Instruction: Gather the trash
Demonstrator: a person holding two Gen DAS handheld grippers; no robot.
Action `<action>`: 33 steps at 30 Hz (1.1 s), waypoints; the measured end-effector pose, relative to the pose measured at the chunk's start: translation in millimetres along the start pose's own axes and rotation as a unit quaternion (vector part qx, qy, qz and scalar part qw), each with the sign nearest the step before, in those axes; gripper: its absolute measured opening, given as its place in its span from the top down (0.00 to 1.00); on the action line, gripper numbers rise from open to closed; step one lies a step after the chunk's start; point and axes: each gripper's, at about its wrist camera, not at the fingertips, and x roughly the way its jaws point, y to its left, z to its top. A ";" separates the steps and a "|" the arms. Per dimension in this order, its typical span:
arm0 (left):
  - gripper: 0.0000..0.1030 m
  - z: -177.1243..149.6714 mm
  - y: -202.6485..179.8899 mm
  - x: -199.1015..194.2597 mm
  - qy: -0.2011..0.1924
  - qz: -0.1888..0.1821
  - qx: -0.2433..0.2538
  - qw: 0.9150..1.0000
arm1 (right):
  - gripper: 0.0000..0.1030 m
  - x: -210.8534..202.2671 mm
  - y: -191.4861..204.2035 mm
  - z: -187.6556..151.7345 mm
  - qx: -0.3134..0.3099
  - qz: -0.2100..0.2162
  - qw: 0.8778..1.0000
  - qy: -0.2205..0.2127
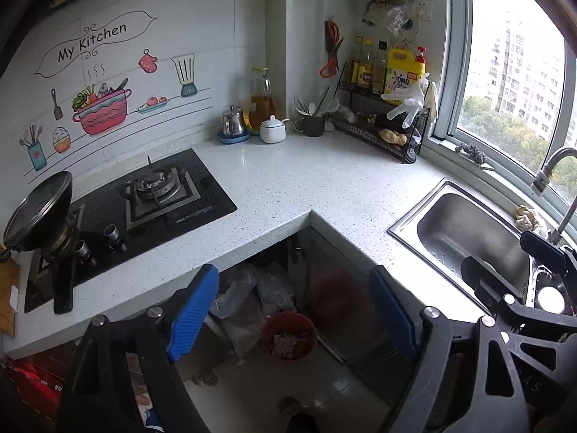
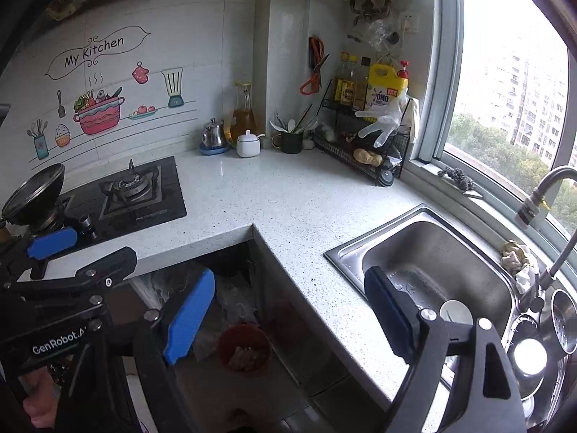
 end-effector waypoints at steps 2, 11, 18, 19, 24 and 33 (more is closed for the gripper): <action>0.19 -6.4 -4.0 -21.8 -0.015 0.004 0.001 1.000 | 0.17 -17.0 -1.6 -4.4 0.002 -0.003 1.000 -0.010; 0.19 -31.4 -7.5 -75.4 -0.037 0.013 0.004 0.999 | 0.14 -56.3 5.0 -22.7 0.018 -0.016 0.999 -0.034; 0.19 -42.9 5.5 -83.6 -0.034 0.011 0.001 0.999 | 0.13 -60.0 20.7 -27.9 0.012 -0.026 0.999 -0.038; 0.19 -43.2 6.7 -83.9 -0.027 0.009 0.000 1.000 | 0.13 -60.0 22.4 -28.0 0.014 -0.028 0.999 -0.031; 0.19 -45.7 8.4 -87.0 -0.030 0.004 0.005 1.000 | 0.13 -64.1 29.6 -32.3 0.018 -0.031 0.999 -0.026; 0.19 -50.6 1.3 -89.5 -0.030 0.000 0.001 1.000 | 0.12 -71.6 26.1 -39.8 0.015 -0.043 0.999 -0.030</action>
